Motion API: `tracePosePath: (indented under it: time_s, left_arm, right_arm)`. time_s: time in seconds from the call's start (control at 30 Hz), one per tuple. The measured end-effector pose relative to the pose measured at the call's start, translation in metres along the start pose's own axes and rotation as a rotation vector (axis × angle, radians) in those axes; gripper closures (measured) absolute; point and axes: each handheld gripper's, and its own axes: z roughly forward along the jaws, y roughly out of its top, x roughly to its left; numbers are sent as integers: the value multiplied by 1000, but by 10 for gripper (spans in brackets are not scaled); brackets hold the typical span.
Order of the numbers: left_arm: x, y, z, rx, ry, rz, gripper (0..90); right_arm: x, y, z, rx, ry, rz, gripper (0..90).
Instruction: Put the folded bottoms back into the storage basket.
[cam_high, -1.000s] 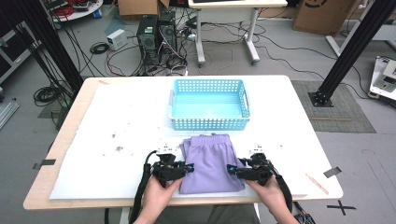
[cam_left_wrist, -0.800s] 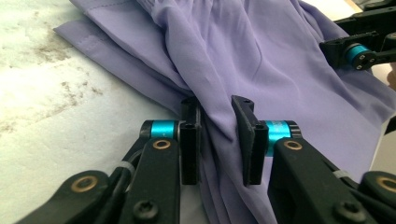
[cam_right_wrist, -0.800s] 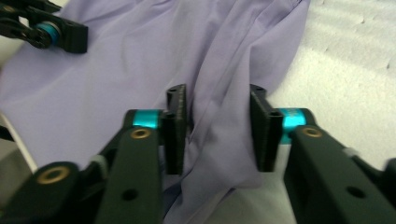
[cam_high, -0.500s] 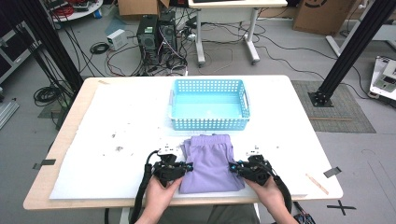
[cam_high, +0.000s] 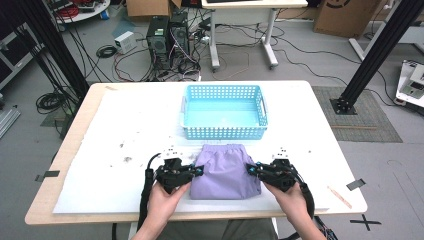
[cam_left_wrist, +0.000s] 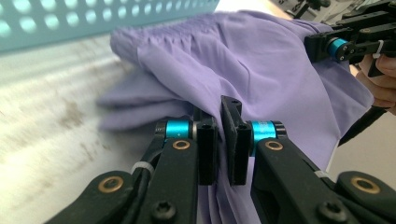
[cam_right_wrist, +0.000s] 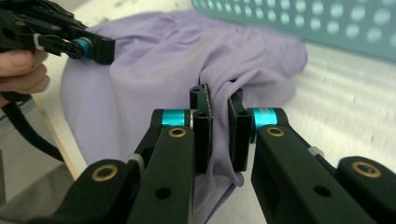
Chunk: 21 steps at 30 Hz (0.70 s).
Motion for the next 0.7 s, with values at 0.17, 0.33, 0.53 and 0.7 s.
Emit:
tracePosePath:
  time_s: [0.17, 0.33, 0.53, 0.7]
  left_arm:
    - [-1, 18, -13, -33, -10, 26, 849]
    - [-4, 47, -25, -64, -1, 78, 849]
    - [2, 89, -29, -101, 31, 113, 849]
    - [13, 127, -22, -130, 71, 145, 849]
  right_arm:
    - [5, 18, -6, -38, 11, -21, 840]
    - [6, 43, -14, -75, 22, -36, 840]
    - [-2, 82, -16, -118, 17, -29, 840]
    - [-10, 120, -12, -145, -45, -58, 840]
